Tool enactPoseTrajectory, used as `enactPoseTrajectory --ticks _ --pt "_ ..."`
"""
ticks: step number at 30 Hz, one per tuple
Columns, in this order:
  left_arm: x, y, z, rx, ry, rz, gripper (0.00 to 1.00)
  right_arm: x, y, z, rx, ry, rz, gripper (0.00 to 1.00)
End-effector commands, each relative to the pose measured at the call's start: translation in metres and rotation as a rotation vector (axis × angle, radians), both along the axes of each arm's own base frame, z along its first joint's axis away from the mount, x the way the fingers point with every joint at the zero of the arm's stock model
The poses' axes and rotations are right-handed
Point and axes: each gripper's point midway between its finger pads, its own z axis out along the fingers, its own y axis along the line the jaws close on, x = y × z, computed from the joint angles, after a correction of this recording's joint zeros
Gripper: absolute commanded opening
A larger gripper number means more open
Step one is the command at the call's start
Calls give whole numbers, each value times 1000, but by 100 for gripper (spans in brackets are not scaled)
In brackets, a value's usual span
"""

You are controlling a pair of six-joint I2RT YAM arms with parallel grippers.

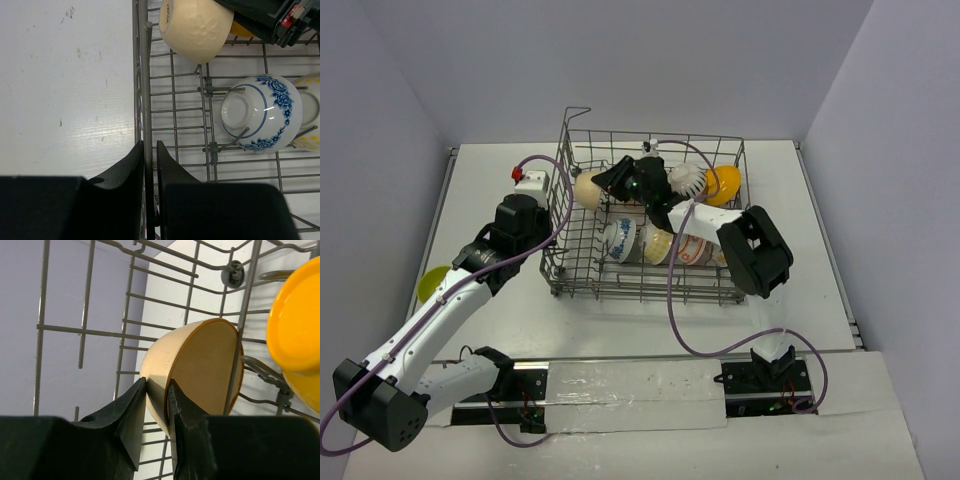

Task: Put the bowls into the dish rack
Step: Turn the bowl upside down over the dish rack.

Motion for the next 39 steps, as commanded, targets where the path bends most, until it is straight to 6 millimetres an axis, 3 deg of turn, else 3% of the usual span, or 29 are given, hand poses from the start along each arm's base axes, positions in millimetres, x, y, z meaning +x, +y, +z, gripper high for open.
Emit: enactPoseTrajectory --ticks 1,19,32,36,39 --pt "-26 -10 -52 20 193 -77 0 18 -30 36 -51 -72 -95 30" --pt "-27 -13 -53 15 202 -93 0 17 -39 34 -133 -43 -107 40" --pt "-28 -15 -52 8 203 -105 0 17 -32 22 -153 -25 -67 43" --pt "-28 -15 -52 7 203 -107 0 17 -30 26 -149 -32 -53 43" --pt "-28 -15 -53 8 204 -105 0 13 -27 39 -149 -71 -25 43"
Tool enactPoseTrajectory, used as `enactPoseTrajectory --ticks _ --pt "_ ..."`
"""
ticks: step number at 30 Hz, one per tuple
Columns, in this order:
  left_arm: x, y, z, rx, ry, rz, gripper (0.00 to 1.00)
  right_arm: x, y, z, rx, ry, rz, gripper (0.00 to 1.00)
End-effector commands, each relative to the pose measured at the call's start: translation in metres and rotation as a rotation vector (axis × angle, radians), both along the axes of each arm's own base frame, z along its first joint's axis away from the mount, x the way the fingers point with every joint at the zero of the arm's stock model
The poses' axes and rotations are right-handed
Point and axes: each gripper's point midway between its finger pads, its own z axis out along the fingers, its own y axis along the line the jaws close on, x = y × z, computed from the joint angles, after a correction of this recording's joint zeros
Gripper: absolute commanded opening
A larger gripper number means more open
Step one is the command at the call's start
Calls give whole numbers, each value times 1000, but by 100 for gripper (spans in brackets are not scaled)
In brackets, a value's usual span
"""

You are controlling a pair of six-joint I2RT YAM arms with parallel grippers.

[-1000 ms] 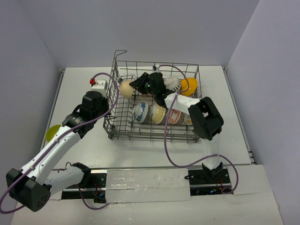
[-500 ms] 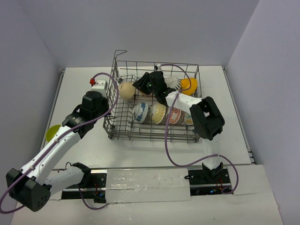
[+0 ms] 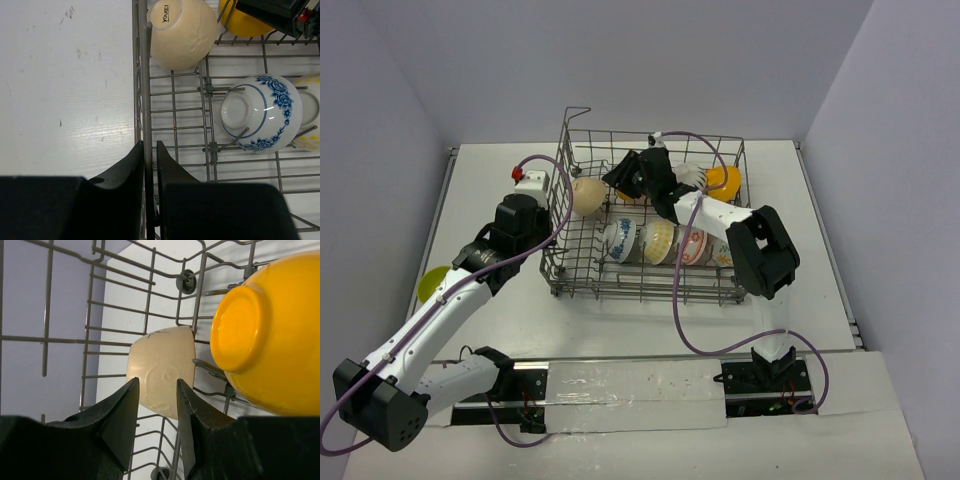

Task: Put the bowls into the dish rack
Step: Turn the bowl upside down over the dish rack.

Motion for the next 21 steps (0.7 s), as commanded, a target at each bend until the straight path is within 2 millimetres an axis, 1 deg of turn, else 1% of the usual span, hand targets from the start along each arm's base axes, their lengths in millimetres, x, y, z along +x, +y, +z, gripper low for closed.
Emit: enactPoseTrajectory --ticks 1,3,5,6,8,9,10,11,12,13,14,15,16,17,18,19,20,21 --pt "-28 -15 -53 9 204 -103 0 1 6 61 31 -139 49 43" --pt "-28 -14 -53 12 204 -101 0 -6 12 76 28 -179 77 43" --pt "-27 -14 -53 13 205 -96 0 -15 15 102 6 -246 112 43" --pt "-27 -14 -53 14 206 -97 0 -22 18 107 -13 -254 128 43" --pt "-27 -15 -54 11 211 -98 0 -31 17 137 -44 -326 154 43" --pt "-27 -14 -56 15 216 -93 0 -39 18 137 -74 -314 167 43" --pt "-27 -13 -58 18 222 -85 0 -45 14 151 -105 -352 172 43" --pt "-27 -13 -58 20 224 -79 0 -50 12 158 -127 -370 179 44" --pt "-26 -10 -59 24 231 -58 0 -57 9 157 -184 -377 178 44" --pt "-26 -9 -62 29 241 -46 0 -66 3 169 -203 -396 173 44" --pt "-26 -7 -63 34 248 -34 0 -71 -1 170 -230 -400 177 44" --pt "-26 -7 -63 31 255 -23 0 -78 -7 166 -271 -383 169 44" --pt "-25 -5 -63 25 265 3 0 -91 -11 180 -286 -417 175 44" --pt "-25 -5 -62 20 269 17 0 -97 -17 172 -318 -410 170 44" --pt "-25 -4 -60 4 268 43 0 -110 -25 184 -329 -433 163 44" --pt "-25 -5 -58 -12 269 58 0 -116 -30 185 -341 -435 156 44" --pt "-25 -6 -58 -24 269 62 0 -123 -36 175 -368 -419 160 44" --pt "-26 -8 -57 -52 270 74 0 -133 -46 188 -365 -446 144 44"
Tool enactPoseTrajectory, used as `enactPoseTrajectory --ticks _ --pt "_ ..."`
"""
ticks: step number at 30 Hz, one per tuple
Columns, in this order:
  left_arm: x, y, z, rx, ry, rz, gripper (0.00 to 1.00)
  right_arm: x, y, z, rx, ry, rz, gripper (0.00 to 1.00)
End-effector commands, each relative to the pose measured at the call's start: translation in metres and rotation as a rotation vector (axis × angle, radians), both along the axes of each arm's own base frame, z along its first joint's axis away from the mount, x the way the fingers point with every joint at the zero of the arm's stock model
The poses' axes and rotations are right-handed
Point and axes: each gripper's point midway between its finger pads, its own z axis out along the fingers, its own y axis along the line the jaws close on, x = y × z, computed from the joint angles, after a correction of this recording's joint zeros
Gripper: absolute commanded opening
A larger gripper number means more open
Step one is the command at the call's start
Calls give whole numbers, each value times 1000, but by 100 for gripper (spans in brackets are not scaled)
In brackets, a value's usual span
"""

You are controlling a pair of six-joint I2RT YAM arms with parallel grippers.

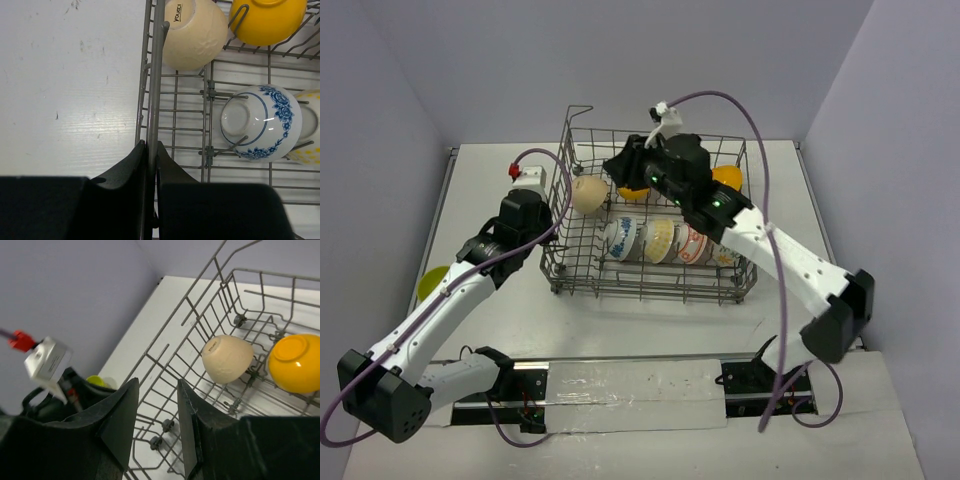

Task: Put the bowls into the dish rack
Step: Turn the bowl upside down over the dish rack, then pick up the bowl from the corner of the board.

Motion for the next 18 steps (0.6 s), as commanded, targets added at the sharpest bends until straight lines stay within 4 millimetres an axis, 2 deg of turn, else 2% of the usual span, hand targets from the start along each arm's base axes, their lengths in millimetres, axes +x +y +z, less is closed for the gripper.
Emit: enactPoseTrajectory --ticks 1,2,3,5,6,8,10,18 --pt "-34 -11 -54 -46 238 1 0 -22 -36 -16 -132 -12 -62 45" --pt "-34 -12 -52 -60 232 8 0 -28 -41 -17 -139 -11 -67 45" --pt "-35 -13 -50 -77 228 20 0 -36 -50 -8 -130 -31 -70 45" --pt "-36 -12 -49 -76 225 48 0 -45 -59 -19 -156 -13 -79 45" --pt "-36 -12 -47 -85 219 66 0 -50 -66 -13 -154 -30 -81 45" --pt "-37 -10 -46 -79 216 91 0 -55 -76 -27 -198 -10 -98 45" --pt "-37 -11 -45 -95 212 109 0 -60 -86 -32 -223 -13 -110 45" --pt "-32 -21 -43 -117 209 168 0 -76 -107 -43 -256 -13 -125 46"
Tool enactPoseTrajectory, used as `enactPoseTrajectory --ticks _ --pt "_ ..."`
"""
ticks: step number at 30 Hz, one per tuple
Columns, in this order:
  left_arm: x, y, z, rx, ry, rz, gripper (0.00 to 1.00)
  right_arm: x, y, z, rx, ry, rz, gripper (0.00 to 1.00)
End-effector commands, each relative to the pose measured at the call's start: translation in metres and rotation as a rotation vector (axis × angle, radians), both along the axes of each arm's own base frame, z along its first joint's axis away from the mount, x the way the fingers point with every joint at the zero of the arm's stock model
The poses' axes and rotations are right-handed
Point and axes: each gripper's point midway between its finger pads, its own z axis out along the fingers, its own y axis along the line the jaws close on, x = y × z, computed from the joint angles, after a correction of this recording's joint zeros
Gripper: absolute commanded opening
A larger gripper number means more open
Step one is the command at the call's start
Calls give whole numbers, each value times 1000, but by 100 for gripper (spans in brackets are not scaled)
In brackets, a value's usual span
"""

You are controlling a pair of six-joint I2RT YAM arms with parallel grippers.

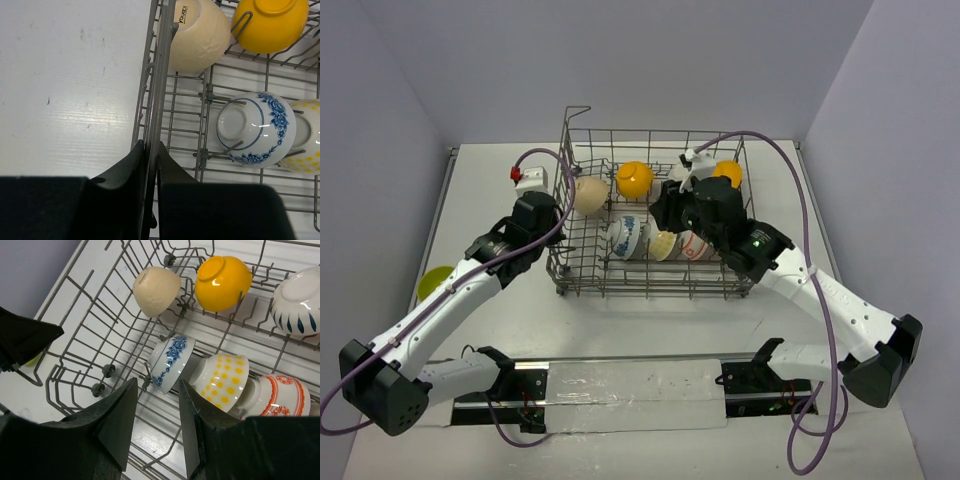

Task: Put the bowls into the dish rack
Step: Pick up the bowl from the corner of the board.

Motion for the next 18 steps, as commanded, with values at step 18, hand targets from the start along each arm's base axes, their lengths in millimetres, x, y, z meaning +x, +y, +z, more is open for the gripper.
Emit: enactPoseTrajectory --ticks 18 --pt "-25 -23 -31 -57 189 64 33 -19 -50 -10 -46 -53 -56 49"
